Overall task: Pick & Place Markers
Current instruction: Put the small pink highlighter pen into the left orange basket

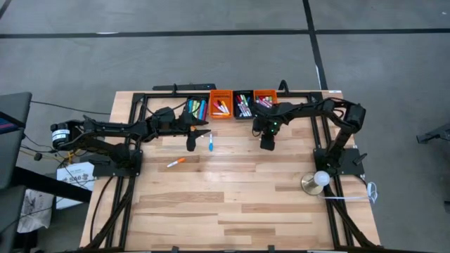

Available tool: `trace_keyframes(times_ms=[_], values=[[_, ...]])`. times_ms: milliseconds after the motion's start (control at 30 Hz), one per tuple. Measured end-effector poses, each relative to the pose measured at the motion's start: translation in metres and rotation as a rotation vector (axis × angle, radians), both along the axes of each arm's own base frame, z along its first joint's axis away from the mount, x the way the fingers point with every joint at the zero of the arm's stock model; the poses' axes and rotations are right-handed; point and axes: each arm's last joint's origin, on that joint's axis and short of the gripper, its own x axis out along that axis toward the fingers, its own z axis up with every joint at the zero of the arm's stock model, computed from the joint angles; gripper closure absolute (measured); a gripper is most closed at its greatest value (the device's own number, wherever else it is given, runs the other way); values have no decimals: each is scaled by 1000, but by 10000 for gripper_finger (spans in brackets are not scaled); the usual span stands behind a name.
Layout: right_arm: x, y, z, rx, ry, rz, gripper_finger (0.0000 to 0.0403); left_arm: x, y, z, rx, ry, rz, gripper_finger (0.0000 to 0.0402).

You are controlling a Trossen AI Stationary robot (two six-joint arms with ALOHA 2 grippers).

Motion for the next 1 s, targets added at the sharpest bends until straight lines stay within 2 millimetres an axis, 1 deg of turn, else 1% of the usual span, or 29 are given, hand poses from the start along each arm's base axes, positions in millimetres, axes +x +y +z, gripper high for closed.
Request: trace_keyframes(times_ms=[133,300,400,533,600,667,700,767,867,1000], values=[[0,0,0,-3,-4,6,308,0,0,0,0,0,0,242],[0,-1,0,-8,-6,11,355,0,0,0,0,0,0,242],[3,-2,3,10,-2,12,381,0,0,0,1,0,0,242],[11,-3,12,13,2,0,381,0,0,0,4,1,-1,242],[18,-3,16,7,-22,-2,366,0,0,0,4,1,-1,242],[31,-4,26,-16,-95,11,346,0,0,0,4,1,-1,242],[34,-4,31,-18,-109,17,340,0,0,0,4,0,-1,242],[39,-1,36,-19,-117,30,335,0,0,0,4,1,-1,242],[51,0,49,-44,-161,50,347,0,0,0,4,1,-1,242],[66,4,69,-70,-224,84,382,0,0,0,4,1,-1,242]])
